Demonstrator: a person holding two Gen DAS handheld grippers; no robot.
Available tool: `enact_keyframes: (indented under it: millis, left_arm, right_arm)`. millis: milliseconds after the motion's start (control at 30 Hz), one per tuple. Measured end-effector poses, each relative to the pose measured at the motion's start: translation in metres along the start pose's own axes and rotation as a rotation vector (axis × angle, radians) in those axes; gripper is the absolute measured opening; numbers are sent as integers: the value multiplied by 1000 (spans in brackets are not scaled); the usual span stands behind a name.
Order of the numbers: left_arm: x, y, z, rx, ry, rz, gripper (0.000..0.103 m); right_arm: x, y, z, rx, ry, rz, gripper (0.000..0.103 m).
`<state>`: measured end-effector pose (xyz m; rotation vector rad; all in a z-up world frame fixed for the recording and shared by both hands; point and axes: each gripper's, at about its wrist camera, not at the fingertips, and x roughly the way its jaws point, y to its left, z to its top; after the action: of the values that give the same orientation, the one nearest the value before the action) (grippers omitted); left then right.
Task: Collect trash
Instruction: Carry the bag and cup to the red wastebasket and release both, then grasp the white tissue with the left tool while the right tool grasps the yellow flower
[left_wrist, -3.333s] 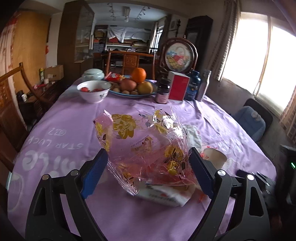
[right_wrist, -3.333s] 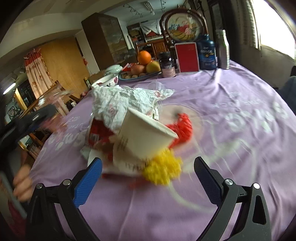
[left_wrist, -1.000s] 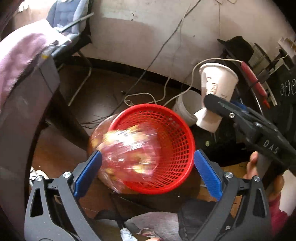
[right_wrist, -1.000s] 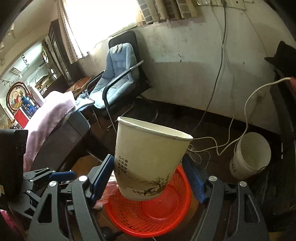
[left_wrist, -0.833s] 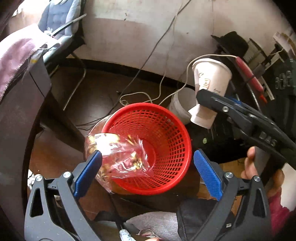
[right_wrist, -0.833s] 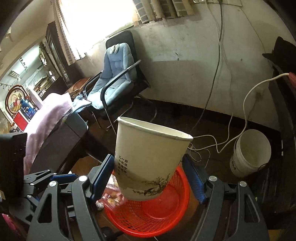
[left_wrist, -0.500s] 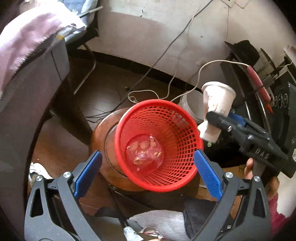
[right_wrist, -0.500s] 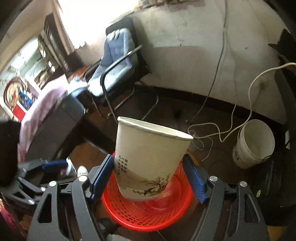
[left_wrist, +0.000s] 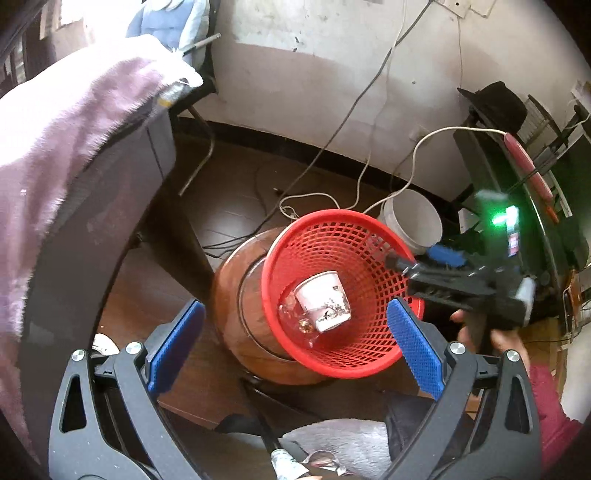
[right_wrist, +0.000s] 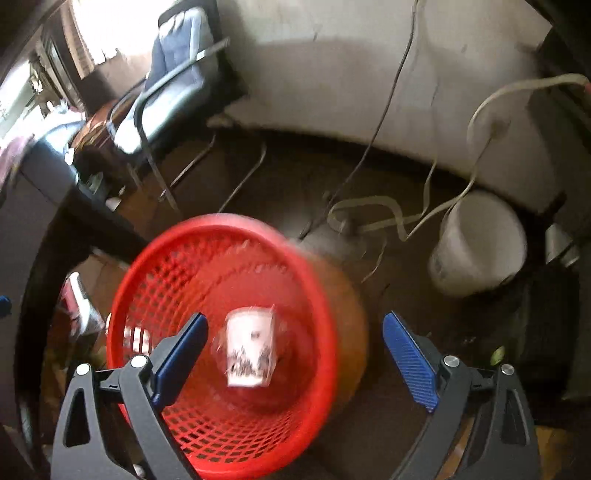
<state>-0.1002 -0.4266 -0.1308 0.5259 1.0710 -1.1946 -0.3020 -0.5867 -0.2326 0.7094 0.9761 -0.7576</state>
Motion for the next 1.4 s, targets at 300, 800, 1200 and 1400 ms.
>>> enact_keyframes:
  millis: [300,800,1200,1400]
  left_arm:
    - [-54,28,-6,-74,-92,43,95]
    - [-148,101,-42,-315,-270,83,96]
    - [-214,142,-74,-389,-409,167,96]
    - [-265,194,-113,-528,-469,321,96]
  right_arm:
    - [33,47,-26,-58,118,137,92]
    - [50,109,-33,-162,182,197,93]
    - [-20,71,-9,-97,39,62,95]
    - [-95,115,8,-192,-187,63,95]
